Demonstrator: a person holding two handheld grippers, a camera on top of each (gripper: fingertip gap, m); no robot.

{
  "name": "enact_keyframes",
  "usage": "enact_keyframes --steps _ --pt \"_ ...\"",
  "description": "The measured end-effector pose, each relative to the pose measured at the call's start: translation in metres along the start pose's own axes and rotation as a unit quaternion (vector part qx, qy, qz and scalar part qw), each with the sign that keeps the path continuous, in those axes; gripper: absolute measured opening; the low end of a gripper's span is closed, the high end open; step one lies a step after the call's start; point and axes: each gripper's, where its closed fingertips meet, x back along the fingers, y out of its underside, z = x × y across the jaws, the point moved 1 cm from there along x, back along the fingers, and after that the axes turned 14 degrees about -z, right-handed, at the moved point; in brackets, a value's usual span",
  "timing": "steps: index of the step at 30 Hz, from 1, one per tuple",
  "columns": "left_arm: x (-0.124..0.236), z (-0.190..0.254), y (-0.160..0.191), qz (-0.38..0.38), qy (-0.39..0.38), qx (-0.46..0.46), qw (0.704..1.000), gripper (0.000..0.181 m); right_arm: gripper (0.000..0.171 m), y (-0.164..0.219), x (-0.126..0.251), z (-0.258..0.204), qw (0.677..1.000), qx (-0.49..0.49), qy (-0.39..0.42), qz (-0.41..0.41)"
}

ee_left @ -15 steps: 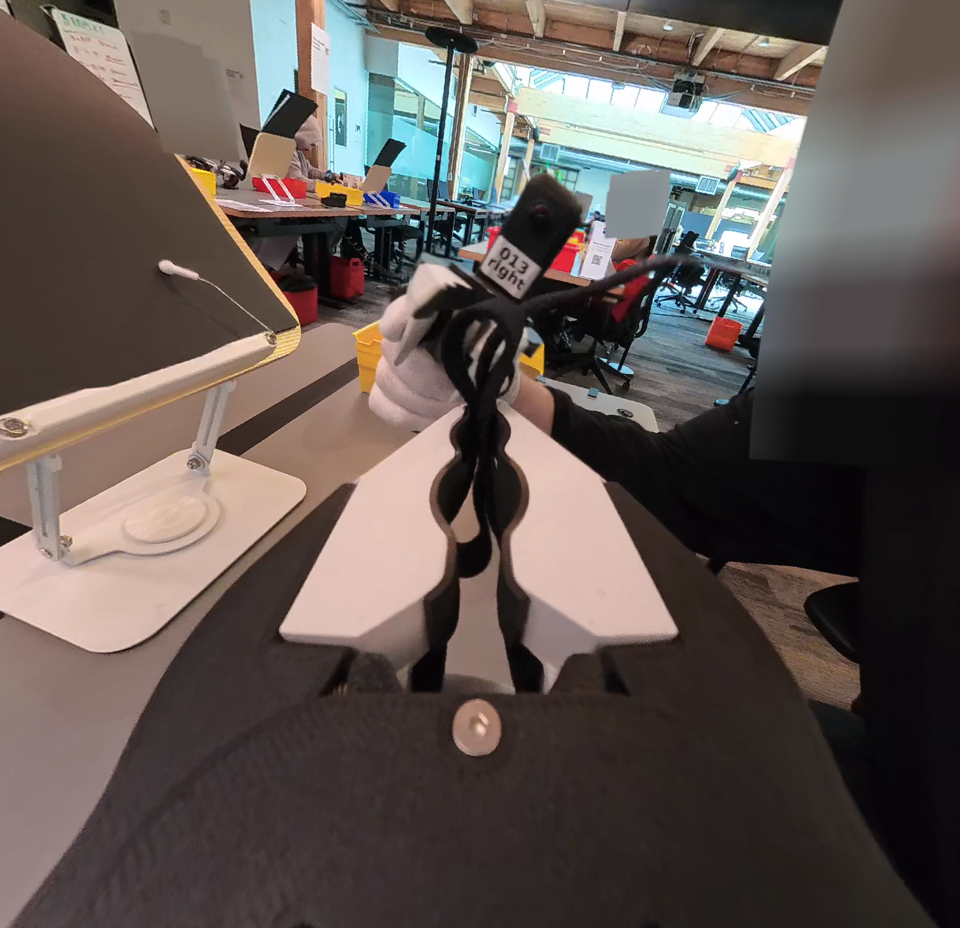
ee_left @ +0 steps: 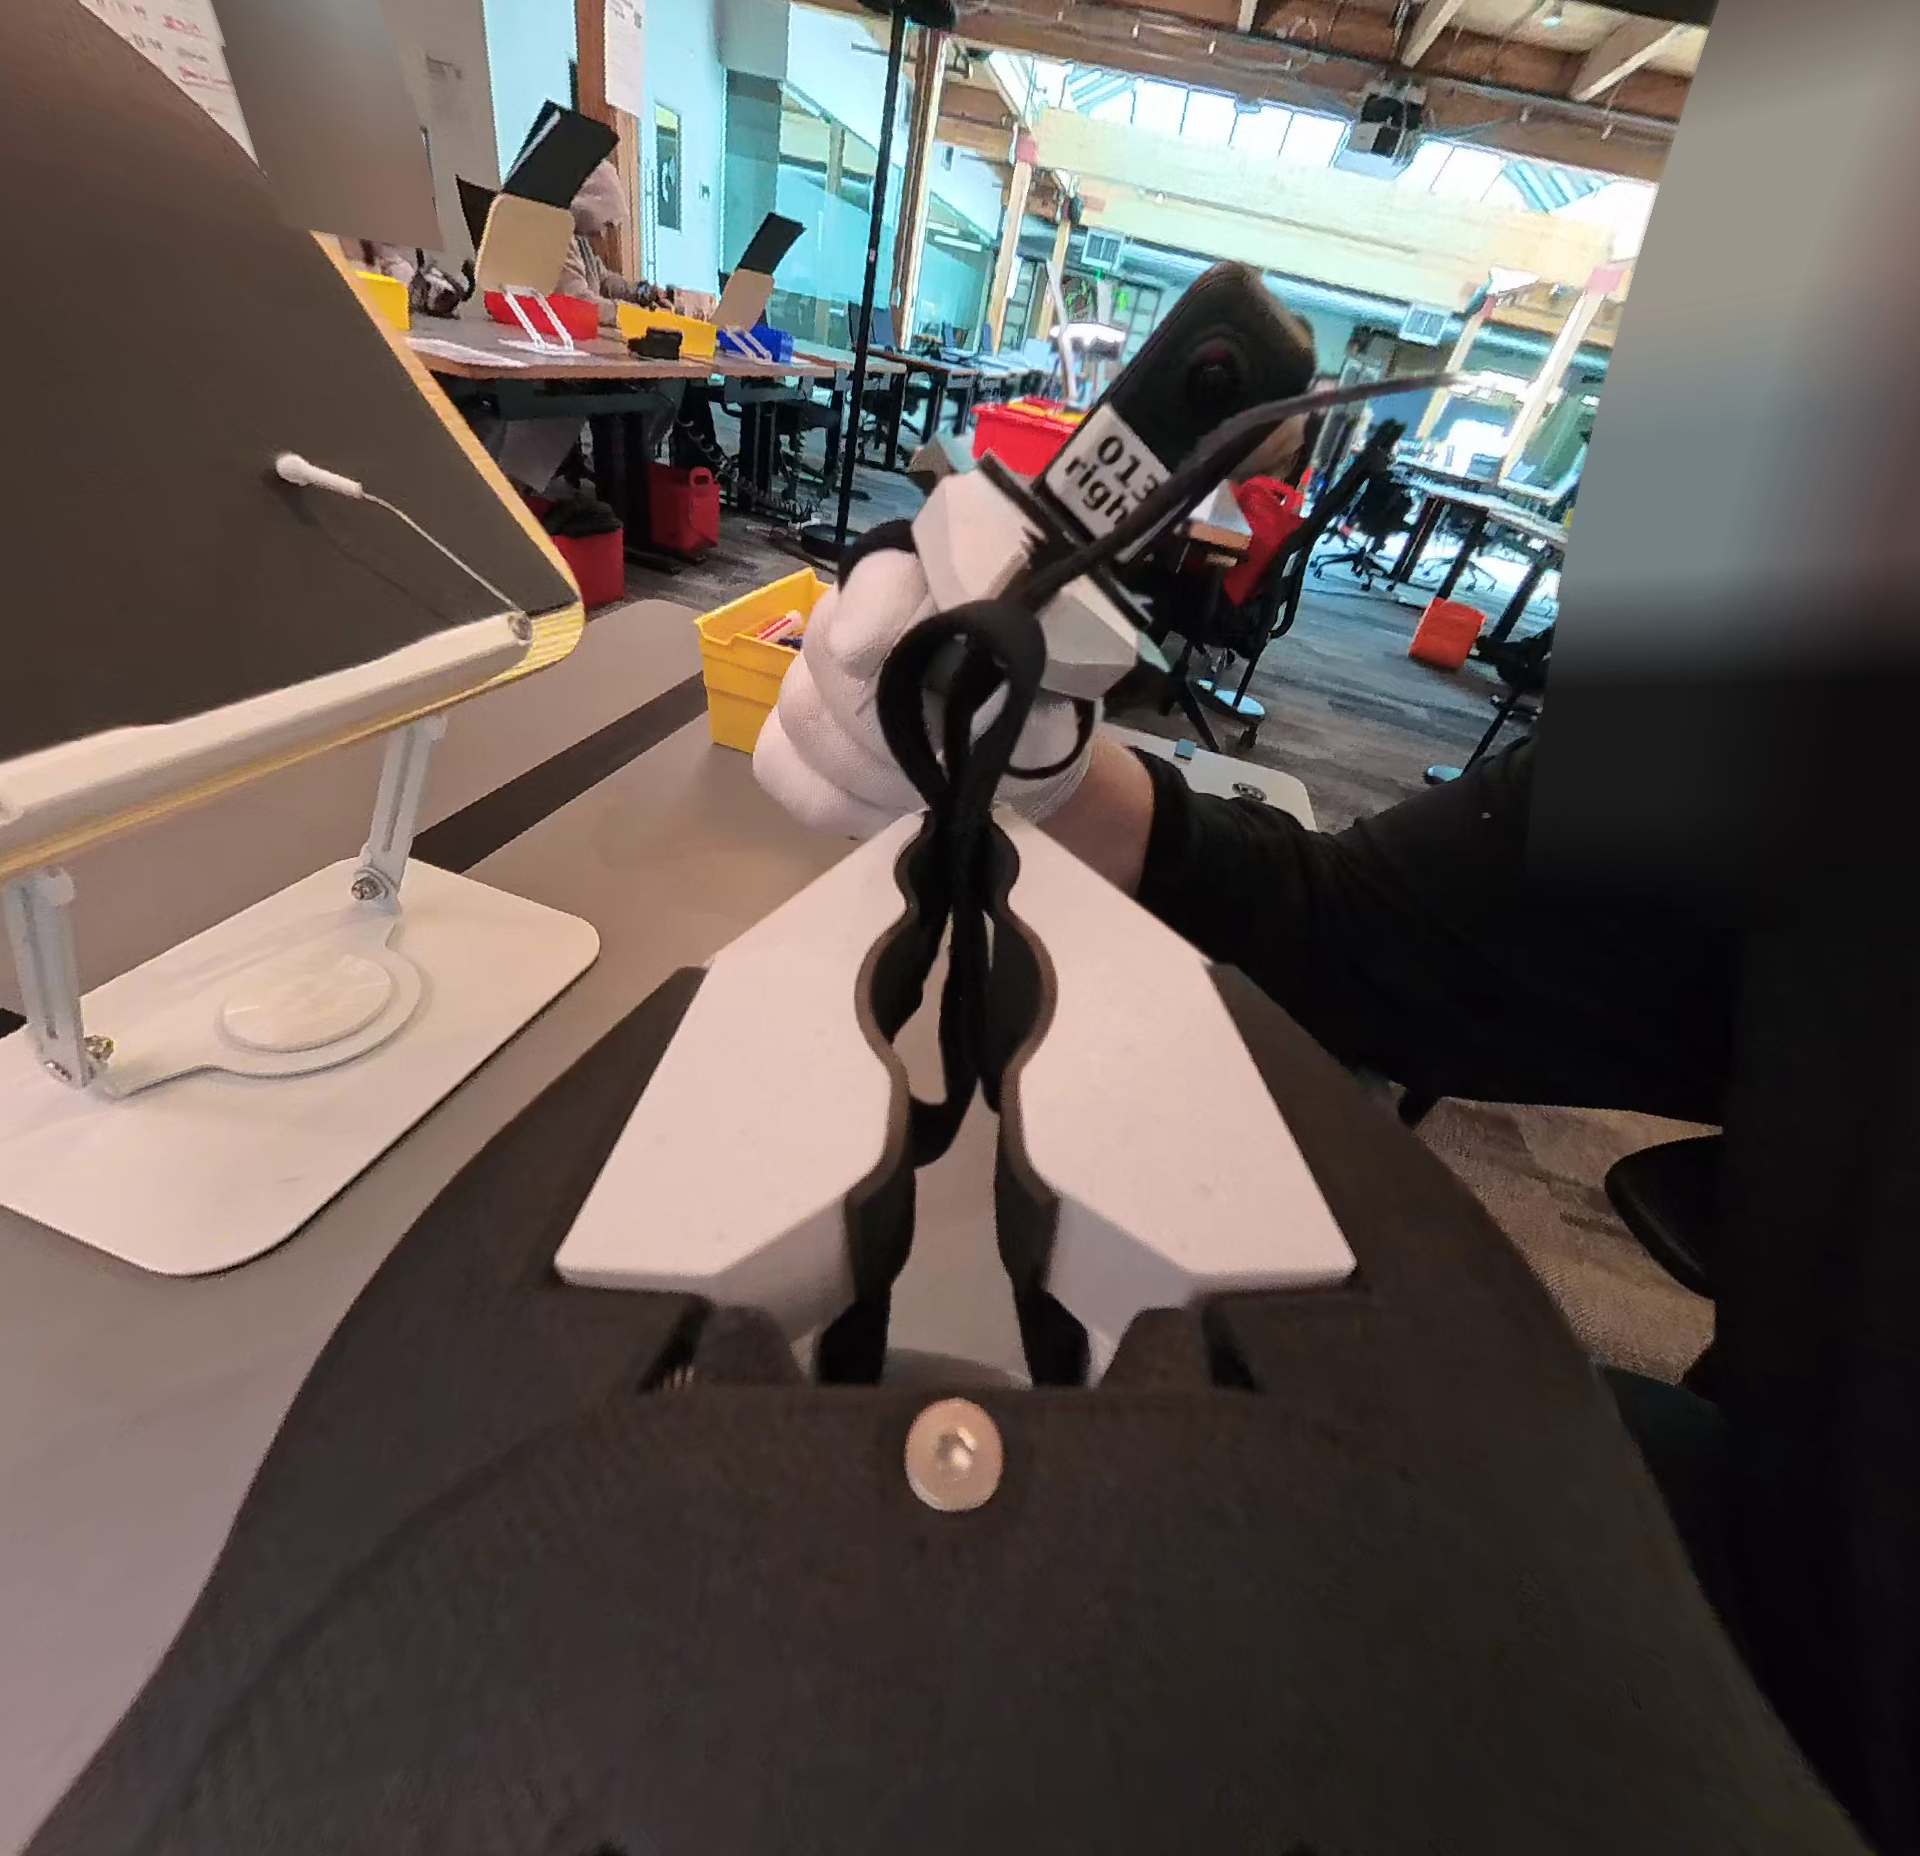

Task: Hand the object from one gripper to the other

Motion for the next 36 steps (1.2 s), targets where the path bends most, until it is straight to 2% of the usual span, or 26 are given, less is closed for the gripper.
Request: enact_keyframes --steps 5,11,16,22,26,30,36 --pt "0.003 0.000 -0.006 0.025 0.012 0.014 1.000 0.003 0.000 -0.005 0.008 -0.006 0.999 -0.003 -0.036 0.013" --pt "0.013 -0.004 -0.016 0.060 0.009 0.028 0.998 0.003 0.000 -0.010 0.016 0.003 1.000 -0.004 -0.013 0.022" --pt "0.027 -0.019 -0.023 0.090 -0.028 0.044 0.995 0.002 0.000 -0.006 0.017 -0.008 0.998 -0.005 -0.062 0.004" --pt "0.020 -0.034 -0.022 0.082 -0.094 0.047 0.991 0.002 0.000 -0.006 0.001 -0.040 0.991 0.000 -0.131 -0.007" --pt "0.009 -0.033 -0.018 0.066 -0.105 0.040 0.991 0.003 0.000 -0.011 -0.007 -0.042 0.991 -0.017 -0.128 0.021" --pt "-0.004 -0.029 -0.008 0.038 -0.107 0.035 0.993 0.003 0.000 -0.020 -0.003 -0.020 0.994 -0.049 -0.076 0.063" --pt "-0.010 -0.022 -0.005 0.041 -0.083 0.043 0.995 0.003 0.000 -0.014 -0.001 -0.002 0.995 -0.069 -0.036 0.068"
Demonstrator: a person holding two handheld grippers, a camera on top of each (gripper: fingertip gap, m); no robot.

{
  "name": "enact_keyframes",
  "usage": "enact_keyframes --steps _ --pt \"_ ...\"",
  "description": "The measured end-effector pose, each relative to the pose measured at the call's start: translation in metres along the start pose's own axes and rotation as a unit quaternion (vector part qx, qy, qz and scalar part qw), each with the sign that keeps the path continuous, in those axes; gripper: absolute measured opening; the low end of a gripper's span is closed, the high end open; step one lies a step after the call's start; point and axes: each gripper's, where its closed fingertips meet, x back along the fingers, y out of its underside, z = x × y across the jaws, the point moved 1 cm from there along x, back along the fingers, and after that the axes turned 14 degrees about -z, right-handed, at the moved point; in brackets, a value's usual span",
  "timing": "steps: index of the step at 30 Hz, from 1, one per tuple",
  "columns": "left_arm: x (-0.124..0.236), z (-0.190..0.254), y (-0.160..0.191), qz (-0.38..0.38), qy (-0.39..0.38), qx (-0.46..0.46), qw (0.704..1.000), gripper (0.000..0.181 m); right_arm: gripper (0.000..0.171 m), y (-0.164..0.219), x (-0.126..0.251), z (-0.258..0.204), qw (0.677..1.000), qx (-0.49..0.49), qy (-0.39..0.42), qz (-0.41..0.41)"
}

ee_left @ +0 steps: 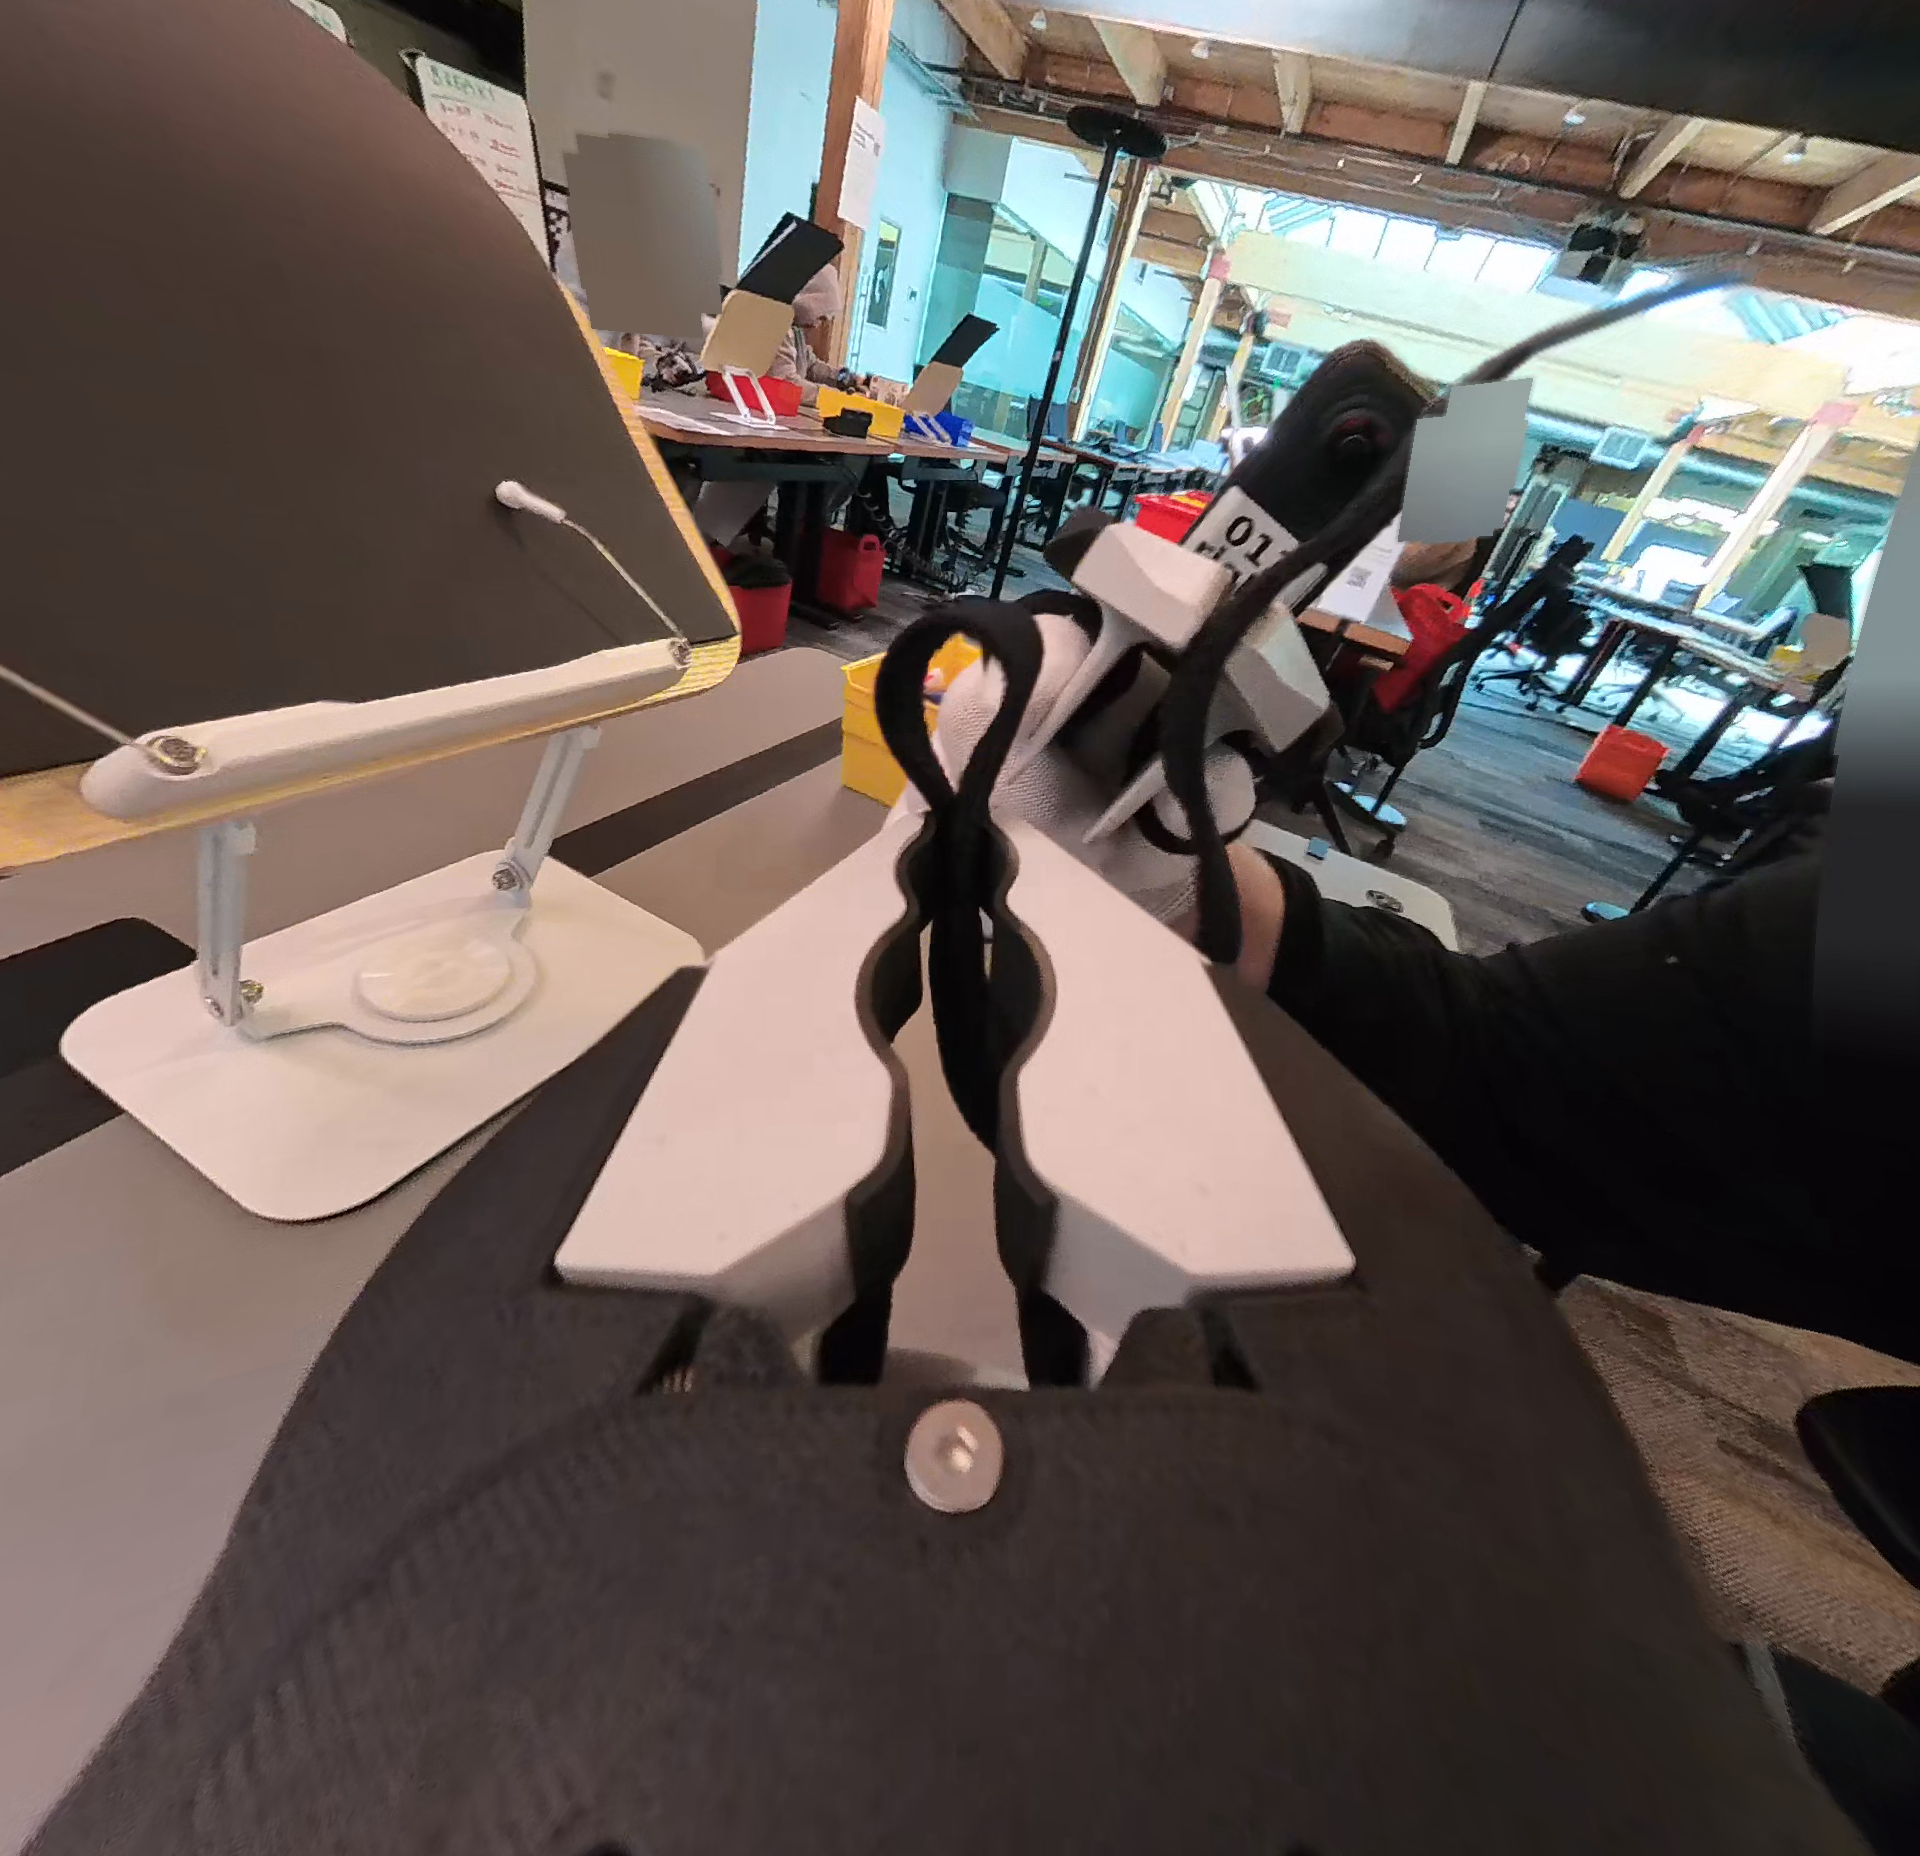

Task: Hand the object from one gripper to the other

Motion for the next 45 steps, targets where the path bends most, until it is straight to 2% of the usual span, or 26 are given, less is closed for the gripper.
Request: enact_keyframes --steps 12,23,34,45 --pt "0.009 0.010 -0.007 0.047 0.087 0.053 0.994 0.005 0.000 0.011 0.002 0.024 0.998 -0.020 0.060 -0.017" --pt "0.011 0.017 -0.007 0.054 0.140 0.078 0.986 0.021 0.000 0.011 0.004 0.027 0.997 -0.011 0.073 -0.026" --pt "0.014 0.020 -0.014 0.063 0.156 0.085 0.982 0.034 0.000 0.005 0.008 0.026 0.997 0.006 0.075 -0.021" --pt "0.013 0.015 -0.013 0.063 0.145 0.100 0.982 0.033 0.000 -0.001 0.006 0.017 0.997 0.030 0.071 -0.015"
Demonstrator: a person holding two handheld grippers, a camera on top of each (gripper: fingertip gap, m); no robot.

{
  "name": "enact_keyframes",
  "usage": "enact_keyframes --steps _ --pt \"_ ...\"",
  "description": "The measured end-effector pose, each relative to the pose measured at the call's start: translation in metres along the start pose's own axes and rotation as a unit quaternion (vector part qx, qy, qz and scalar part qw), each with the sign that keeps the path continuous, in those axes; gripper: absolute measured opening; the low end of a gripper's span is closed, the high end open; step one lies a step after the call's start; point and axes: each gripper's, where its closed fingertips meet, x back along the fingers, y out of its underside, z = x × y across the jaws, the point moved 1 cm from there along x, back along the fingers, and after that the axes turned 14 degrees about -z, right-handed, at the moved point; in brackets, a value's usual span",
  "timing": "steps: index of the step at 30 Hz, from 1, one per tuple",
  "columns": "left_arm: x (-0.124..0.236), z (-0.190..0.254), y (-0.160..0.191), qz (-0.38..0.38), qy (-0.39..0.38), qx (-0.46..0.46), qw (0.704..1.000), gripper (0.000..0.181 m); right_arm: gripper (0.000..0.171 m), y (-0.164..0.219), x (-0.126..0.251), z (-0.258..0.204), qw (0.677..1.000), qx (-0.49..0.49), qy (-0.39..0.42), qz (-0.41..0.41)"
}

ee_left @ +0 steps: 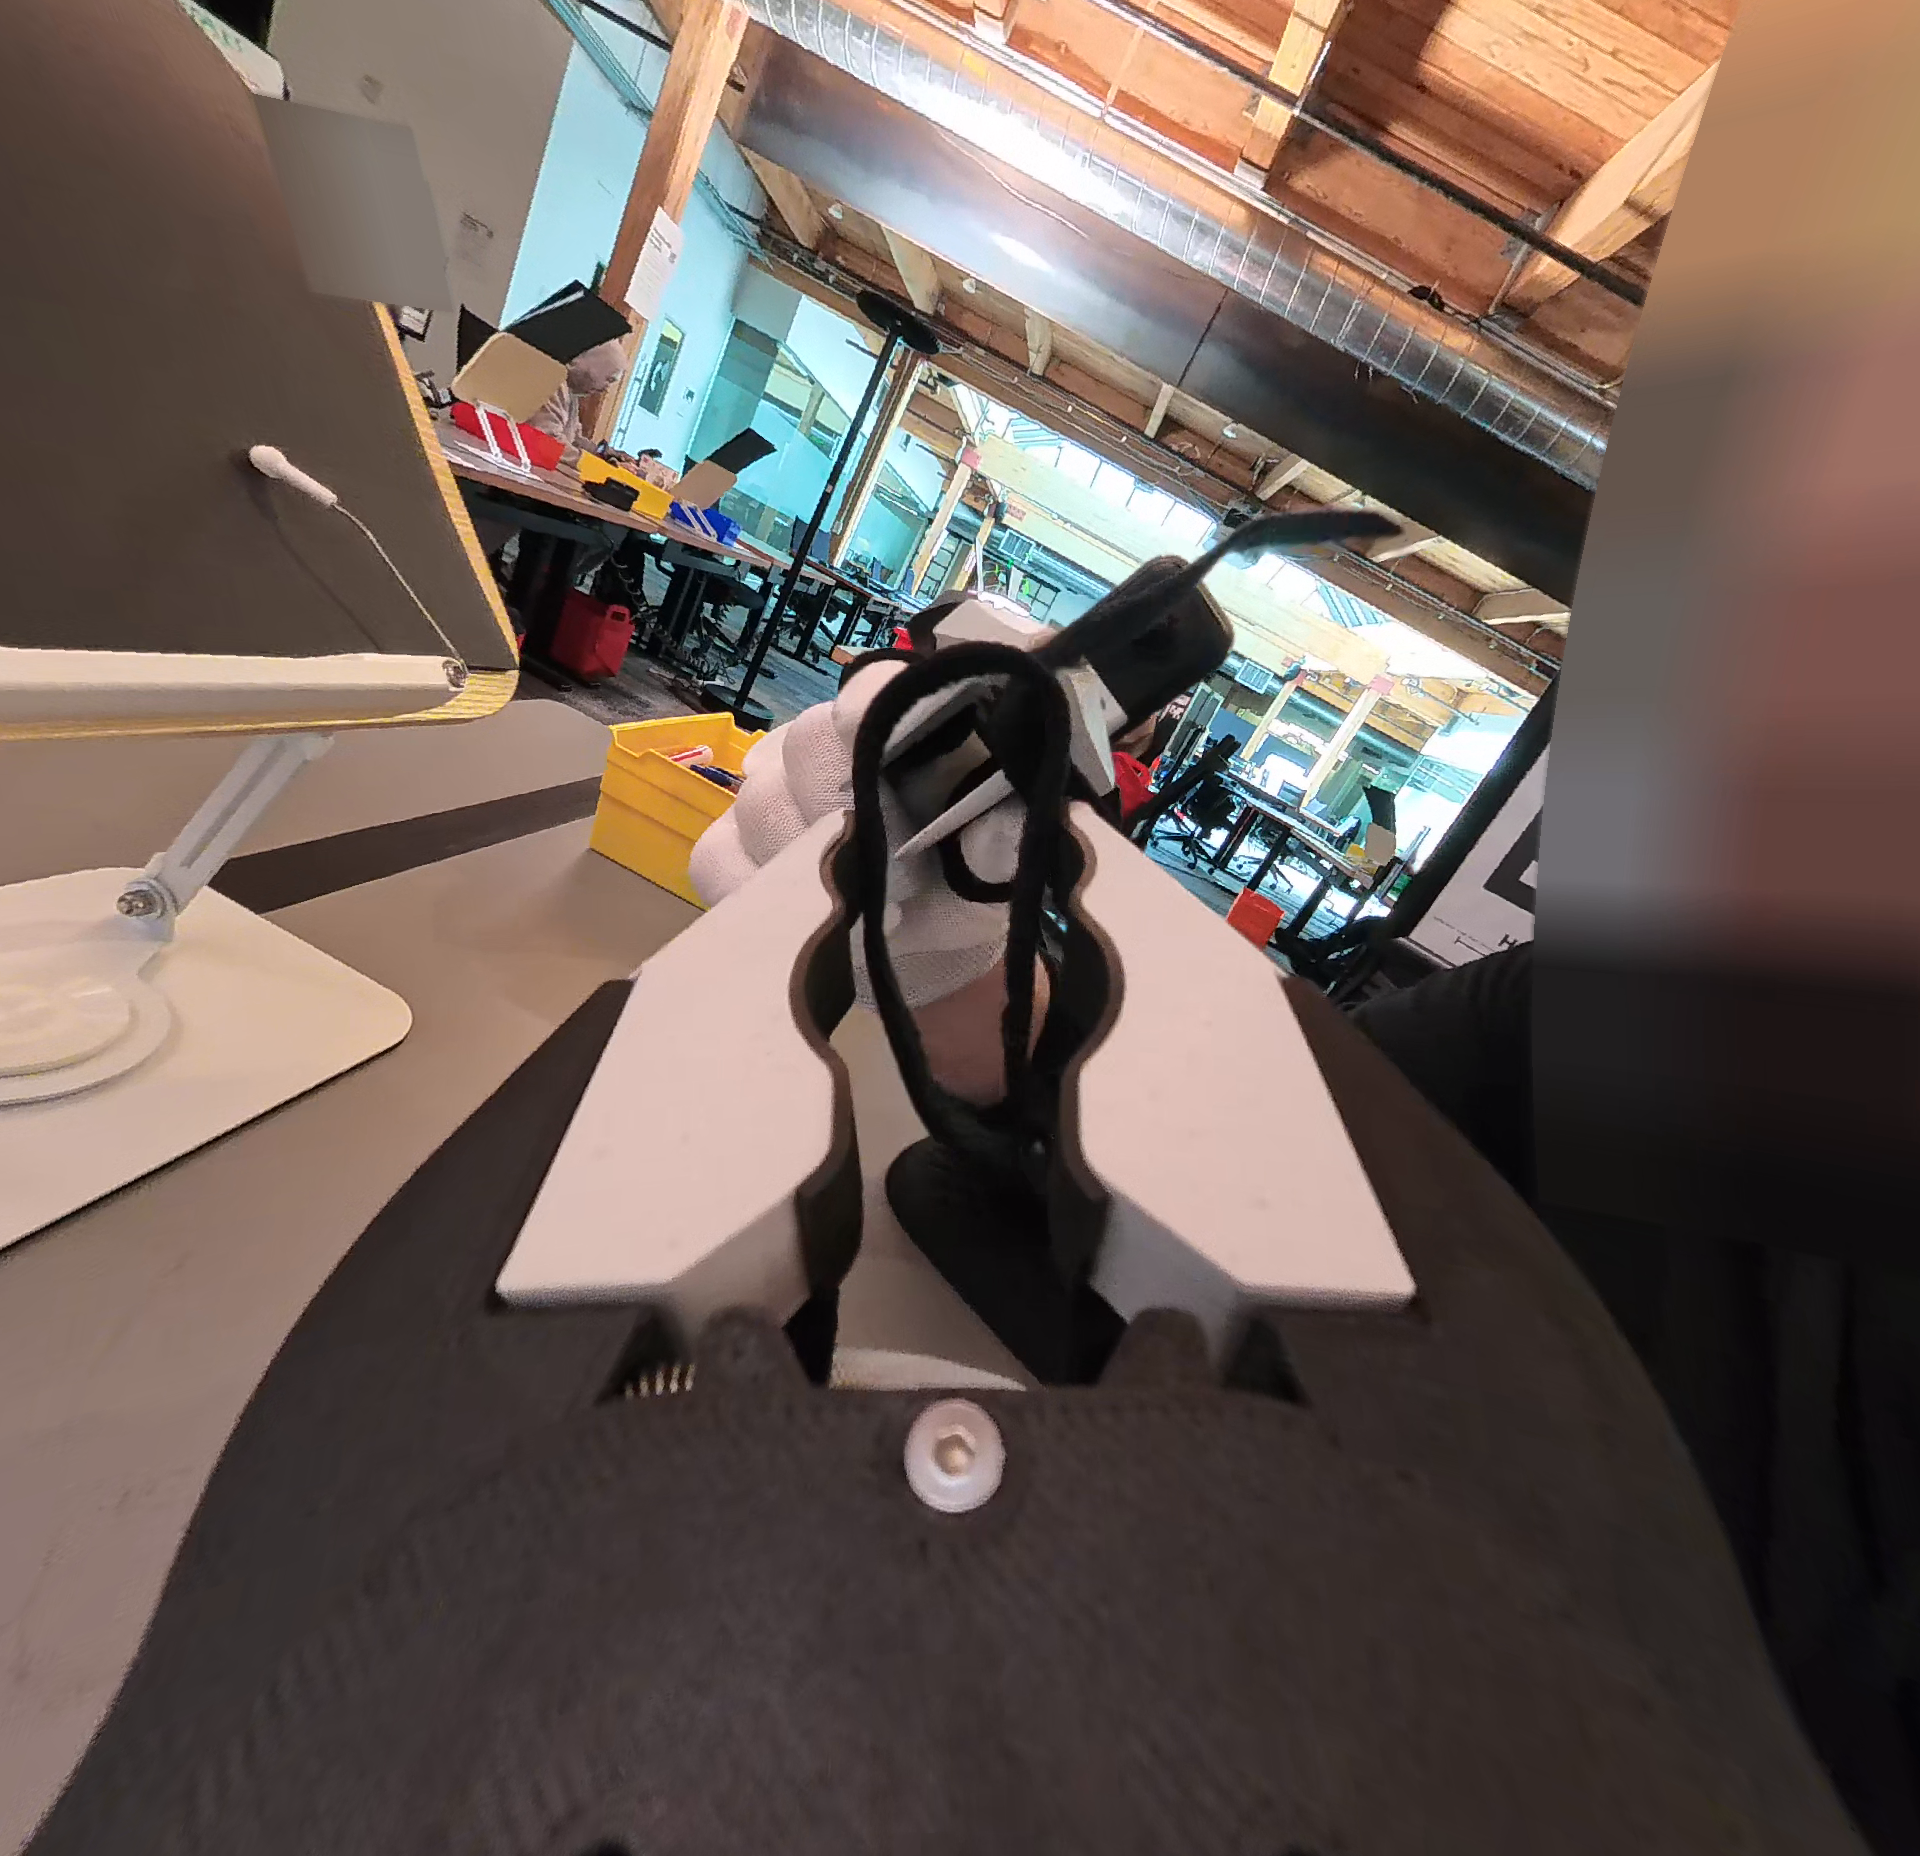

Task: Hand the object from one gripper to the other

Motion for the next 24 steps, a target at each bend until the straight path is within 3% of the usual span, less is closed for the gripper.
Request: enact_keyframes --steps 15,24 --pt "0.0035 0.0058 0.0045 0.011 0.032 0.011 0.999 0.055 0.000 0.0070 -0.0041 -0.0014 1.000 -0.004 -0.005 -0.009" --pt "0.0006 0.0011 0.0053 0.004 0.012 0.013 1.000 0.056 0.000 0.0037 -0.0065 -0.0074 1.000 0.008 -0.007 -0.012"
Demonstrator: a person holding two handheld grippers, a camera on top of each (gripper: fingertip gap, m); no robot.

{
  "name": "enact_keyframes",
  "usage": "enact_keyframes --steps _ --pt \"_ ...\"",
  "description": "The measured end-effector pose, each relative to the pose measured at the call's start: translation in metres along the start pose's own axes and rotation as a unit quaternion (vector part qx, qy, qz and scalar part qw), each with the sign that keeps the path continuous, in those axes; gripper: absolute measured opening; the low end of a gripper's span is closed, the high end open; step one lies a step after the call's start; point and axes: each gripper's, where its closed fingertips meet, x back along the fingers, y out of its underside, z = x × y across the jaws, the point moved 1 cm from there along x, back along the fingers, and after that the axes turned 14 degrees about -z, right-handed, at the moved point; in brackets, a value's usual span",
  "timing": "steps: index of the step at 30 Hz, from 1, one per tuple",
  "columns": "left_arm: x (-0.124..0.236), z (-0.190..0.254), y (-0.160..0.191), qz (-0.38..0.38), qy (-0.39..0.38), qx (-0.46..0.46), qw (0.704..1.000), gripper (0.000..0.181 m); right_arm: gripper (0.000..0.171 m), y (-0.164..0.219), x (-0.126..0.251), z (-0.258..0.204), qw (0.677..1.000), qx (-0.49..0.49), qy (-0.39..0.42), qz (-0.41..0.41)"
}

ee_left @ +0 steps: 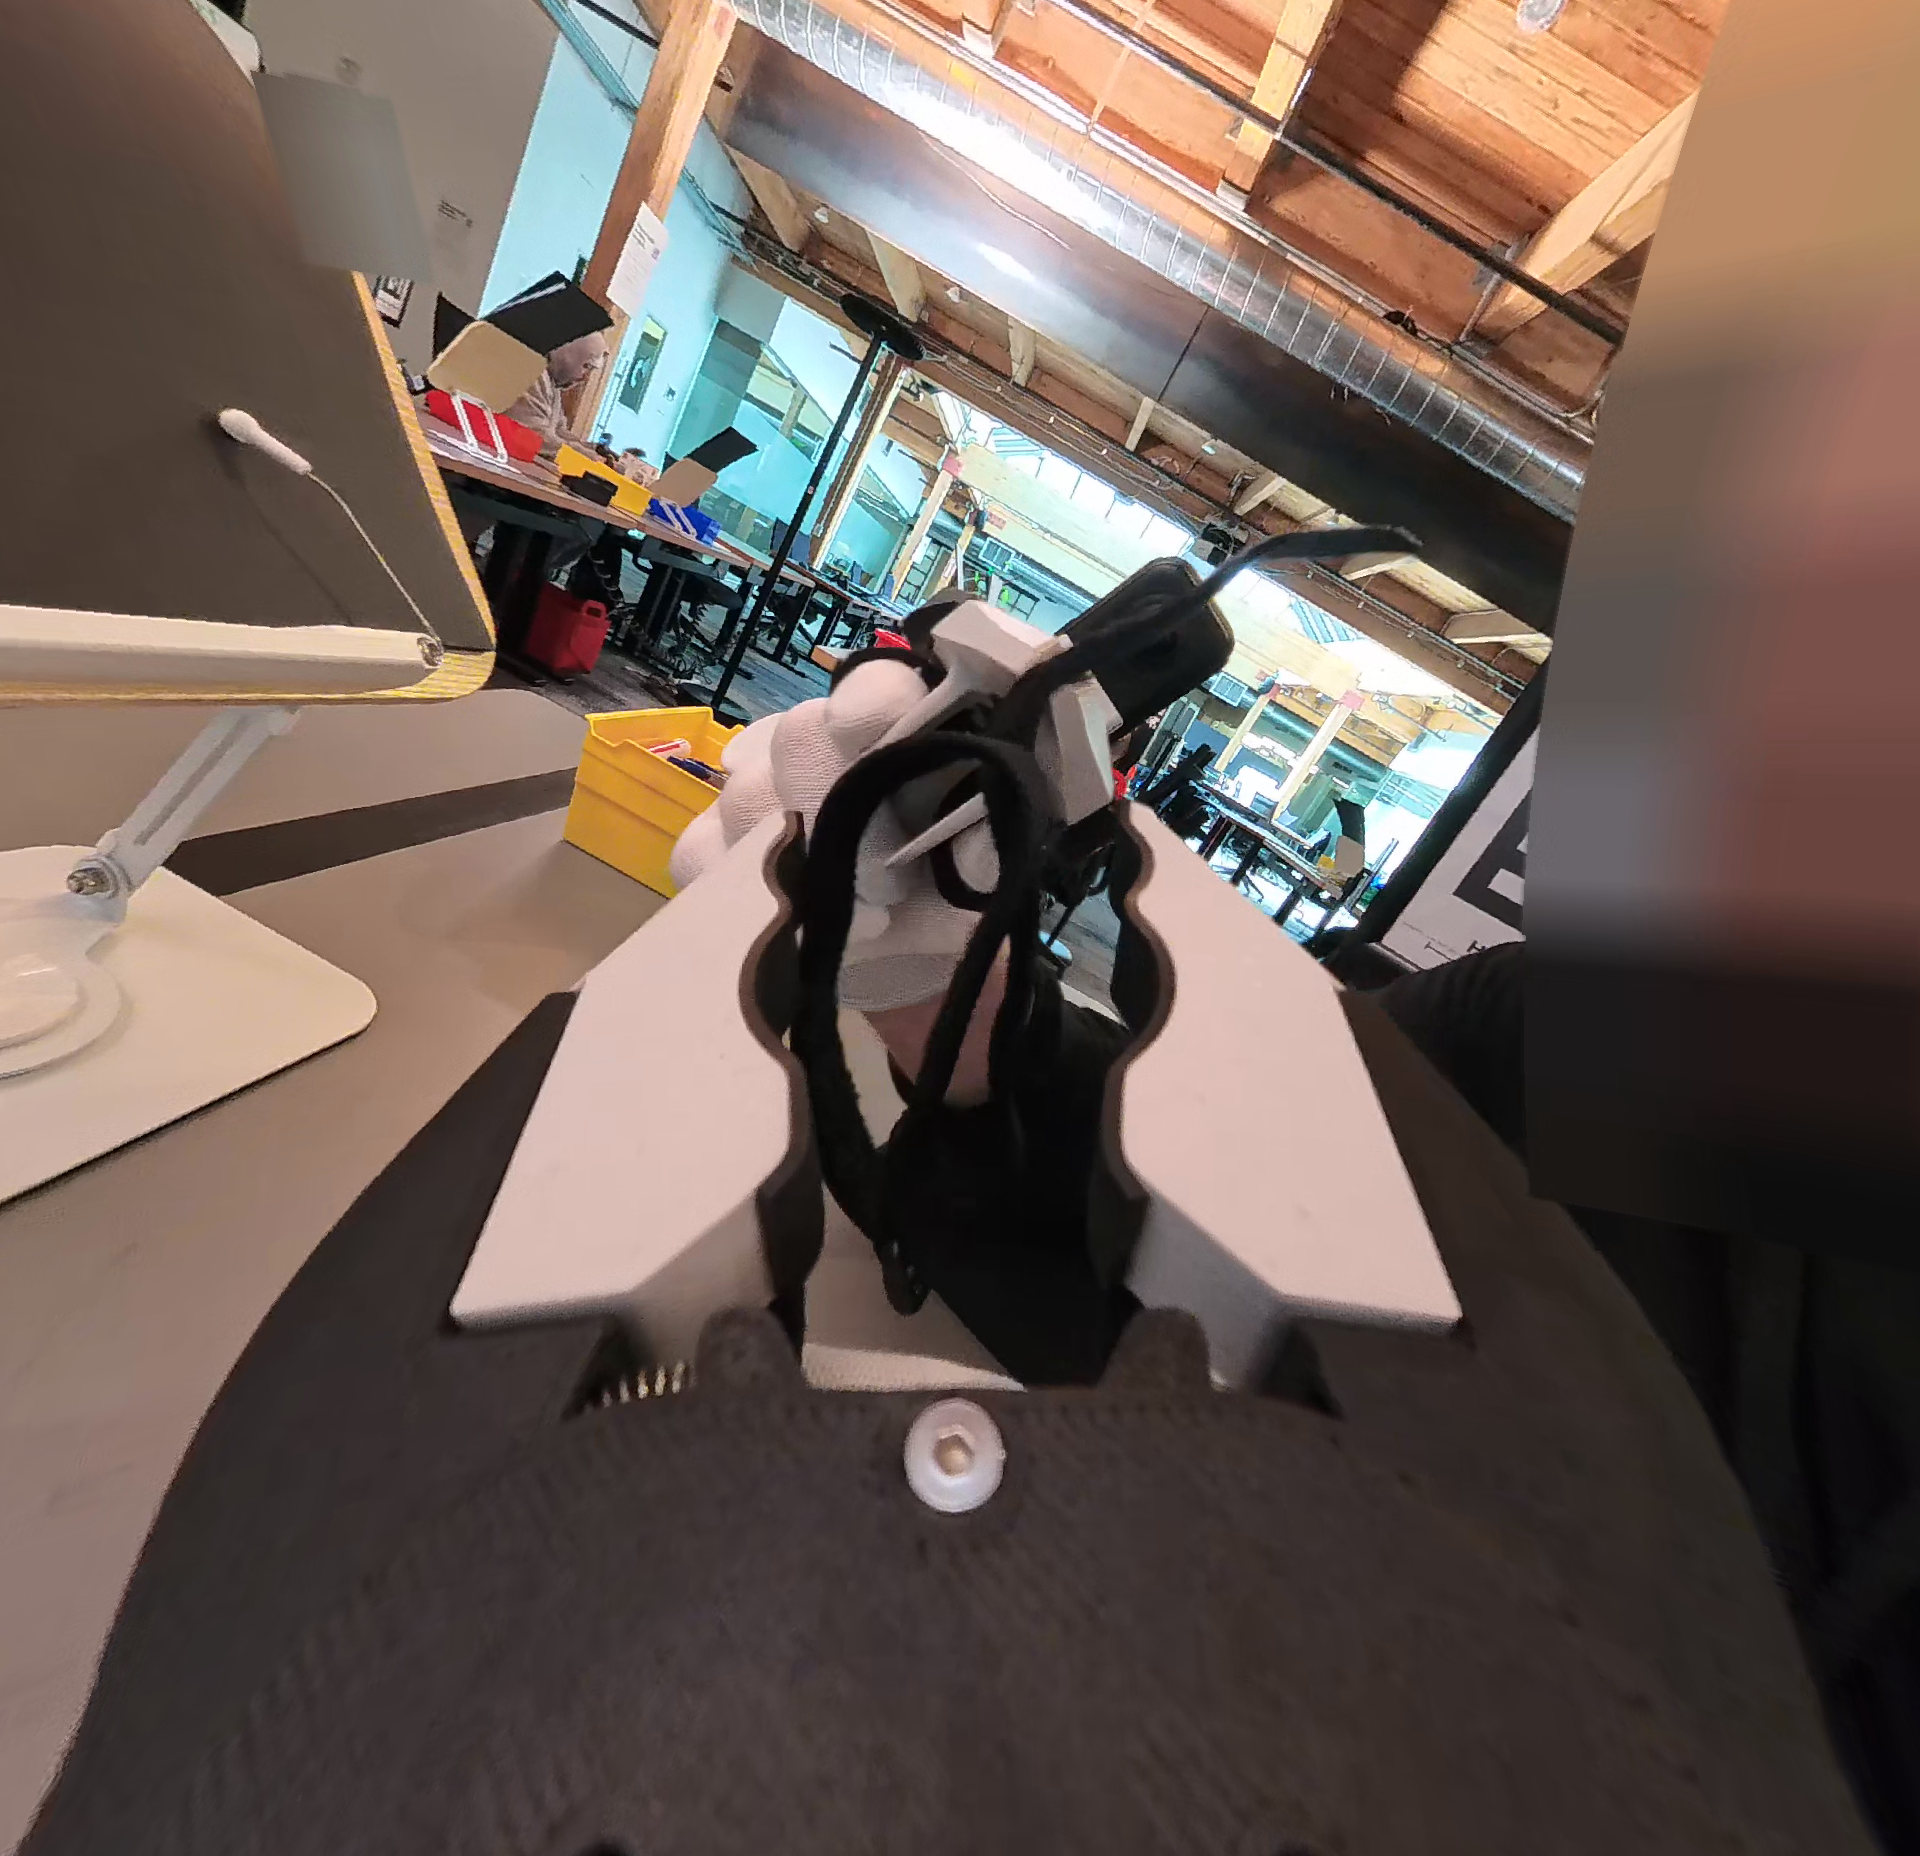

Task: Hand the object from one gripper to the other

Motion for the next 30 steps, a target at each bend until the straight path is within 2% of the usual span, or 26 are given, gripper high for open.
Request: enact_keyframes --steps 7,13,14,16,18,28,30 --pt "-0.001 -0.004 0.000 0.001 -0.007 0.009 1.000 0.061 0.000 -0.007 0.001 -0.005 1.000 -0.003 -0.014 0.010" --pt "-0.005 -0.002 0.001 -0.006 -0.011 0.003 1.000 0.052 0.000 0.002 -0.004 0.001 1.000 -0.019 0.002 -0.002" --pt "-0.005 -0.003 0.002 -0.008 -0.012 0.003 1.000 0.051 0.000 0.002 -0.004 0.002 1.000 -0.021 0.004 -0.002" --pt "-0.004 -0.005 0.002 -0.002 -0.021 -0.001 1.000 0.031 0.000 0.001 -0.004 0.002 1.000 -0.020 0.008 -0.004" --pt "-0.002 -0.006 0.002 0.003 -0.022 0.001 1.000 0.022 0.000 0.002 -0.003 0.003 1.000 -0.019 0.010 -0.005" --pt "-0.003 -0.008 0.004 0.002 -0.037 -0.016 0.999 0.007 0.000 0.008 -0.004 0.008 0.998 -0.048 0.002 -0.026" --pt "-0.002 -0.010 0.005 0.000 -0.052 -0.027 0.998 0.007 0.014 0.009 -0.003 0.013 0.998 -0.057 0.010 -0.031"
